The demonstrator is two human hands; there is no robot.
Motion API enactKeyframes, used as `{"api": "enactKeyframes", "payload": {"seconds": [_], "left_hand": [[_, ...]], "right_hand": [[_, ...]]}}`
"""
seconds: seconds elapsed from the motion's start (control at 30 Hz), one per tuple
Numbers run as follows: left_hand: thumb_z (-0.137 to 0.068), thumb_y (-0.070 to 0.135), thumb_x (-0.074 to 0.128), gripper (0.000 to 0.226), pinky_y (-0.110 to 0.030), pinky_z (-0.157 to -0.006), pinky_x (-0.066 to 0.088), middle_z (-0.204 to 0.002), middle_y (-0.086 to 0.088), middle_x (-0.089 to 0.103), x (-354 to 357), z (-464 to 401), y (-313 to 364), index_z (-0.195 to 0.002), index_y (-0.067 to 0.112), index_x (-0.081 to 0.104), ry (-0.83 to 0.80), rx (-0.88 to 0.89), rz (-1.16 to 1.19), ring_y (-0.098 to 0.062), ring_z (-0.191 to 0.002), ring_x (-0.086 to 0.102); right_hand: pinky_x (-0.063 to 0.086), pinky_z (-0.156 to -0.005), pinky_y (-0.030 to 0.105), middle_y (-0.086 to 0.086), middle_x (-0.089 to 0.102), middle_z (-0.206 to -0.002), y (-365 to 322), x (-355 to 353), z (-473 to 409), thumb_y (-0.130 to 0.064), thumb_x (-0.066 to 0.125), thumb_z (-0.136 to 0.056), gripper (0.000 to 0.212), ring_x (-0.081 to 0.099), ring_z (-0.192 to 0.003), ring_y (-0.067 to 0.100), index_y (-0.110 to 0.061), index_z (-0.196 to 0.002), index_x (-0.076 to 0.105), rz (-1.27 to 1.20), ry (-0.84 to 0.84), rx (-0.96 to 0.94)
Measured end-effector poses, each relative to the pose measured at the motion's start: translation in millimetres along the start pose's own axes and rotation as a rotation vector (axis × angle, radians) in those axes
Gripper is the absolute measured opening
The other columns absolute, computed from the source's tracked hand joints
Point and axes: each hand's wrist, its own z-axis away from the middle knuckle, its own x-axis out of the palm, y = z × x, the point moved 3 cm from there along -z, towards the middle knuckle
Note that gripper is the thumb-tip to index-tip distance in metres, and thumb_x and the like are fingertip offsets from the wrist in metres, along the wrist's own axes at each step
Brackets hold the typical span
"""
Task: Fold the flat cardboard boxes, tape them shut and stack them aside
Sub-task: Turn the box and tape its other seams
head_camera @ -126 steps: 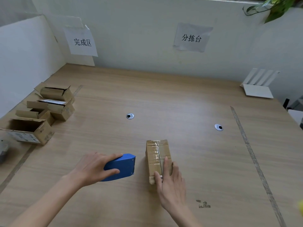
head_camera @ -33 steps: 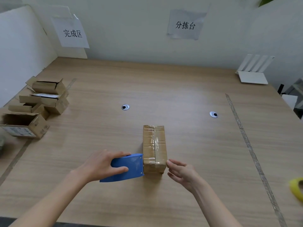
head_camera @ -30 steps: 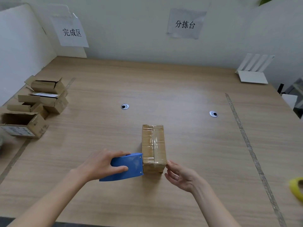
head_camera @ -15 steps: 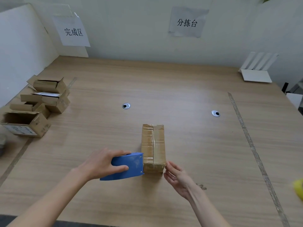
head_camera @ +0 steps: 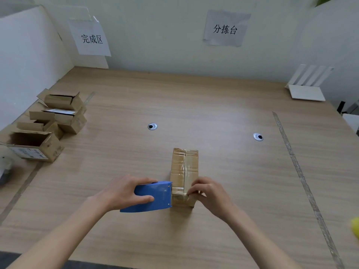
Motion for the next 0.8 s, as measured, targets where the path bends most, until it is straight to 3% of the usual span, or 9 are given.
{"api": "enactKeyframes", "payload": {"seconds": [0.3,0.47,0.57,0.63,0.73,0.8], "left_hand": [[-0.077,0.067,0.06,0.055,-0.022,-0.073,0.052,-0.101,0.037,0.064,2,4,-2,-0.13,0.066,0.046,0.006,0.01,0.043,0.007,-0.088,0.059],[-0.077,0.066,0.061,0.055,-0.024,-0.074,0.052,-0.101,0.037,0.065,-1,7,-5,-0.13,0.065,0.047,0.02,0.01,0.036,0.006,-0.087,0.06],[-0.077,0.067,0.06,0.054,-0.025,-0.075,0.052,-0.103,0.035,0.066,0,9,-5,-0.13,0.062,0.051,0.024,0.009,0.039,0.005,-0.087,0.061],[-0.076,0.067,0.059,0.055,-0.027,-0.077,0.053,-0.107,0.034,0.066,1,9,-4,-0.13,0.061,0.051,0.021,0.01,0.032,0.003,-0.09,0.061],[-0.077,0.067,0.059,0.055,-0.026,-0.078,0.052,-0.11,0.035,0.065,4,8,-4,-0.13,0.061,0.051,0.016,0.02,0.017,0.004,-0.092,0.061],[-0.076,0.067,0.058,0.055,-0.024,-0.077,0.051,-0.11,0.034,0.065,3,8,-6,-0.13,0.061,0.05,0.025,0.019,0.009,0.003,-0.091,0.061]], "right_hand": [[0.056,-0.06,0.032,0.001,0.067,-0.089,-15,-7,0,-0.01,0.074,-0.087,0.005,0.062,-0.075,0.022,-0.012,-0.084,0.07,0.333,0.03,-0.457],[0.056,-0.064,0.031,-0.001,0.064,-0.098,-16,-7,2,-0.011,0.076,-0.085,0.011,0.061,-0.085,0.019,-0.014,-0.092,0.068,0.328,-0.058,-0.355],[0.053,-0.075,0.034,-0.005,0.06,-0.106,-11,-7,-2,-0.035,0.074,-0.089,0.024,0.053,-0.095,0.015,-0.016,-0.101,0.064,0.272,-0.155,-0.201],[0.048,-0.079,0.029,-0.007,0.06,-0.105,-18,-2,-7,-0.047,0.067,-0.092,0.028,0.054,-0.095,0.014,-0.02,-0.102,0.065,0.288,-0.1,-0.164],[0.051,-0.076,0.035,-0.002,0.063,-0.106,-32,15,-15,-0.032,0.064,-0.097,0.018,0.059,-0.097,0.022,-0.018,-0.107,0.069,0.237,-0.018,-0.166],[0.05,-0.069,0.031,-0.001,0.064,-0.1,-38,26,-18,-0.022,0.071,-0.093,0.012,0.06,-0.091,0.022,-0.017,-0.103,0.073,0.183,0.009,-0.149]]}}
